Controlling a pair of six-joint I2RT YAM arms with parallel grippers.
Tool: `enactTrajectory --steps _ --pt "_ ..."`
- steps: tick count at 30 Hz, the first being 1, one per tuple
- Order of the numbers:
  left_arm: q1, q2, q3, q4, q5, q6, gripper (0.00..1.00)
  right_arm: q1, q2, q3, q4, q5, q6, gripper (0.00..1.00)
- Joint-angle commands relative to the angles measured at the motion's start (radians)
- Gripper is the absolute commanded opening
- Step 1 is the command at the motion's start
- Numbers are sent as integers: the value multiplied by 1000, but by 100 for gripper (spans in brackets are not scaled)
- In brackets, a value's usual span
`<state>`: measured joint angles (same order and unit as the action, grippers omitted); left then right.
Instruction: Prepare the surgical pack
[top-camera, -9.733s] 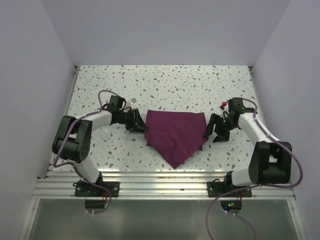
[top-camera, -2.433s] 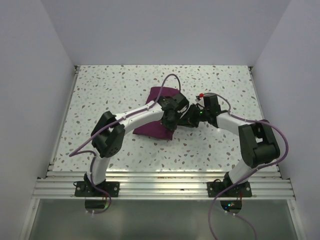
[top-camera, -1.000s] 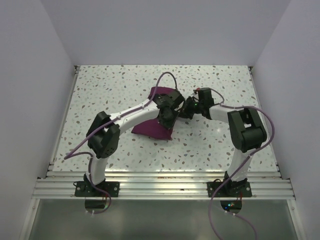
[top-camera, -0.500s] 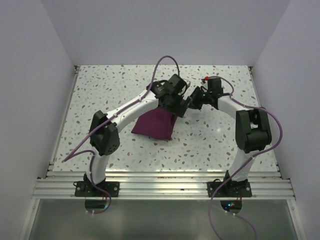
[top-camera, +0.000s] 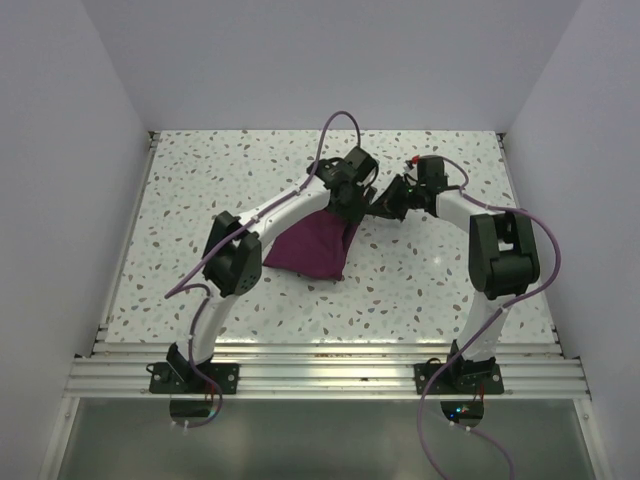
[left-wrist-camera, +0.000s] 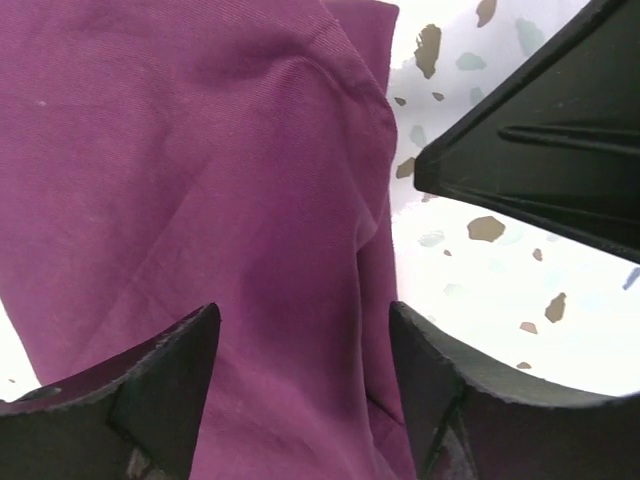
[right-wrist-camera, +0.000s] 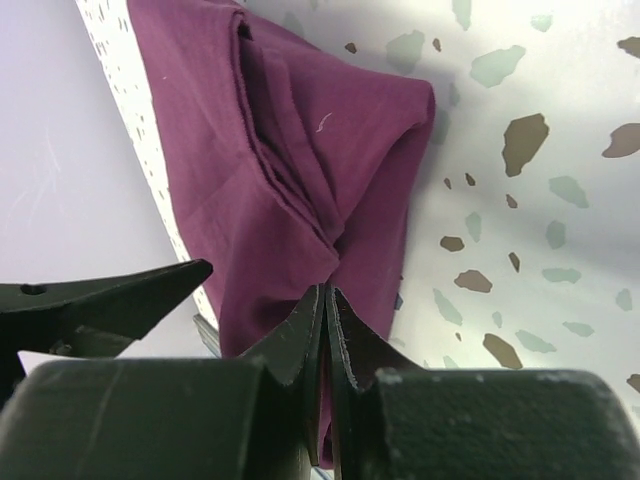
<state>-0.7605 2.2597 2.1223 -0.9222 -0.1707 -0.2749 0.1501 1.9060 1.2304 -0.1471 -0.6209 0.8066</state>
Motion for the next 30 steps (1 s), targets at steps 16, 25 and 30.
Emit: enactTrajectory --steps 16,25,30 --pt "-2 63 34 62 -27 43 40 -6 36 -2 132 -66 117 5" --pt "-2 54 51 51 -4 42 0 -4 33 -22 119 -72 103 4" --pt "-2 41 51 48 7 40 0 5 21 -46 142 -82 118 3"
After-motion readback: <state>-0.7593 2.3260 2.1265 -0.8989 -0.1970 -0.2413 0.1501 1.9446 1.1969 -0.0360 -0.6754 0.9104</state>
